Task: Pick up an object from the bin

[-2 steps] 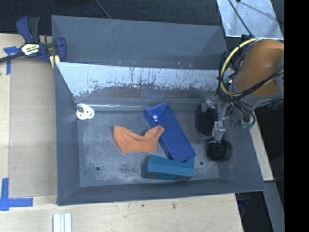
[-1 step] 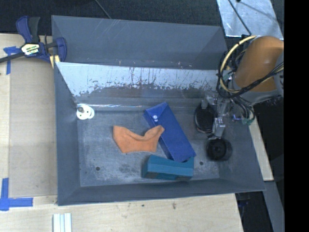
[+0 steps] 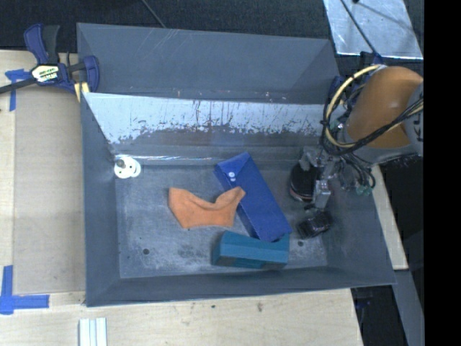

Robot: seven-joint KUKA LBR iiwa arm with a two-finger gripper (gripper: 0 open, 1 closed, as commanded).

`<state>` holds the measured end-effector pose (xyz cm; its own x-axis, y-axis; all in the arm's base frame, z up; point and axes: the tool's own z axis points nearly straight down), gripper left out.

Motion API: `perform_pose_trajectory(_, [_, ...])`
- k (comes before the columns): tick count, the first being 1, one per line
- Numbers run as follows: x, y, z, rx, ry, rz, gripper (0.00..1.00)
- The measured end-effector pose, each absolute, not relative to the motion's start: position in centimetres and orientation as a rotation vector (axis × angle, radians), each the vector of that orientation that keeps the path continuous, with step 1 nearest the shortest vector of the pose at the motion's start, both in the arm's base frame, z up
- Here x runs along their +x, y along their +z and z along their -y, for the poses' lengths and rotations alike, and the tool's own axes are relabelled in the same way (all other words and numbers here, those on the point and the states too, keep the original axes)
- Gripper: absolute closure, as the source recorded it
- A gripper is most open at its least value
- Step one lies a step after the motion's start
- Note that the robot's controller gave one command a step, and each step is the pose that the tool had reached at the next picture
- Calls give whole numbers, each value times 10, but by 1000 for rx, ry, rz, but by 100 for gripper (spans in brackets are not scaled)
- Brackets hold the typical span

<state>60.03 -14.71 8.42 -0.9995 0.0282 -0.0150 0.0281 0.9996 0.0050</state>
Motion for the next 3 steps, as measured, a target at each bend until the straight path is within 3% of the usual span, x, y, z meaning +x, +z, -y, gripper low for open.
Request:
perform_pose_trajectory(1, [600, 84, 147, 43, 7, -3126, 100])
perform_pose_trajectory(2, [621, 183, 140, 23, 0, -3139, 100])
perform_pose_trajectory(3, [621, 183, 140, 22, 0, -3139, 100])
